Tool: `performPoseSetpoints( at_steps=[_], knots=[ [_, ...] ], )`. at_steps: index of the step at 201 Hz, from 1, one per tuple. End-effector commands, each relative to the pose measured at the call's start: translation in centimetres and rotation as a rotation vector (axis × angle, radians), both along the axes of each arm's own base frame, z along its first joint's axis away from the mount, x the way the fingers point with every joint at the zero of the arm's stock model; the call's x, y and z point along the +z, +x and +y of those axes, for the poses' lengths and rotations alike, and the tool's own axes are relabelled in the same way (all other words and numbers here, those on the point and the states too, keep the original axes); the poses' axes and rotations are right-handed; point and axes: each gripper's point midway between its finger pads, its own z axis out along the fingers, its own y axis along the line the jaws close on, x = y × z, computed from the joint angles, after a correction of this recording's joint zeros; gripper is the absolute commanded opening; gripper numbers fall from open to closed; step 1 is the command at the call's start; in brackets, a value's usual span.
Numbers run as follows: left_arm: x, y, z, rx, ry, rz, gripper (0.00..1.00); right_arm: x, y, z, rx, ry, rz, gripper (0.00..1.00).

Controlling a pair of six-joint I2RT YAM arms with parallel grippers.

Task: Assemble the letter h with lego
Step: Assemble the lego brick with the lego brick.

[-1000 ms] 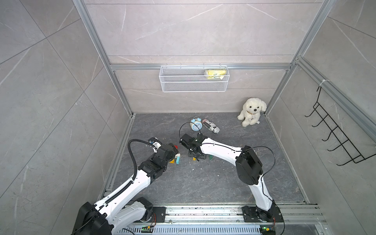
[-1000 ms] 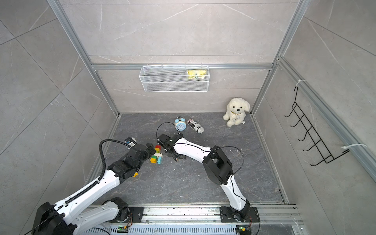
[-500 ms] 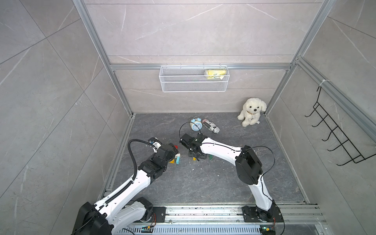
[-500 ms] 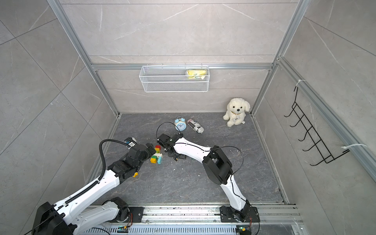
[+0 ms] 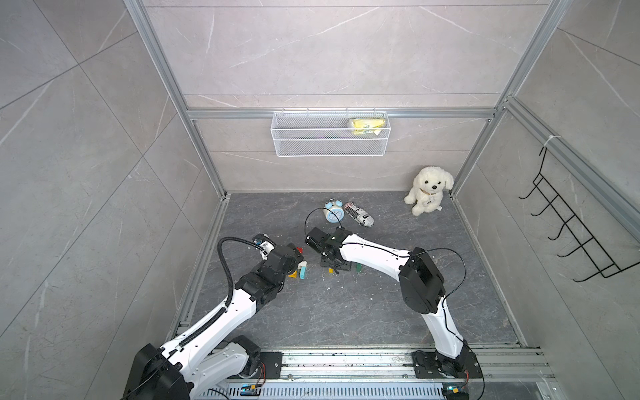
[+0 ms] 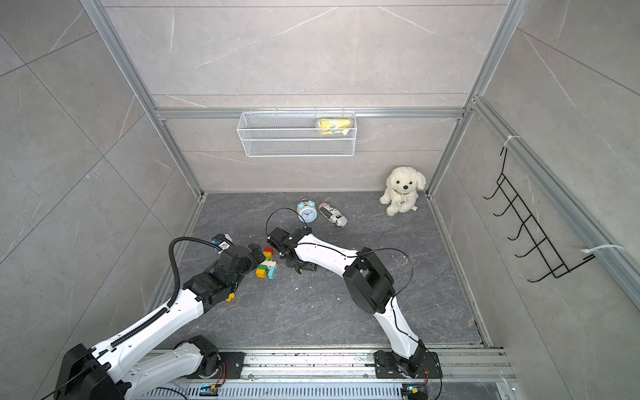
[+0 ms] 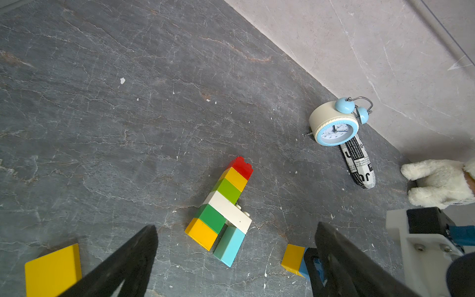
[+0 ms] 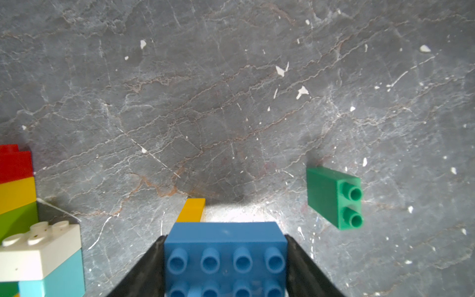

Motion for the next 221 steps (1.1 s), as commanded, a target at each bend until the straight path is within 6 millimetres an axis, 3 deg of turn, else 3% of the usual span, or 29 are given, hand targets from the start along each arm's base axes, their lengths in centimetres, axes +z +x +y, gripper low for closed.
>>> performPoseSetpoints(
  at_steps=[1,136,221],
  knots=[
    [0.1,0.1,0.3,0.019,-0.009,-0.004,0.99,-3.7,-1.4,-1.4,0.007,-0.097,0.103,0.39],
    [0.2,0.0,0.3,0.021,-0.011,-0.007,0.99,-3.9,-0.9,-0.6,0.097,-0.066,0.164,0.37],
    [0.2,0.0,0.4,0.022,-0.011,-0.01,0.99,2.6,0.9,0.5,0.167,-0.002,0.023,0.36]
  ],
)
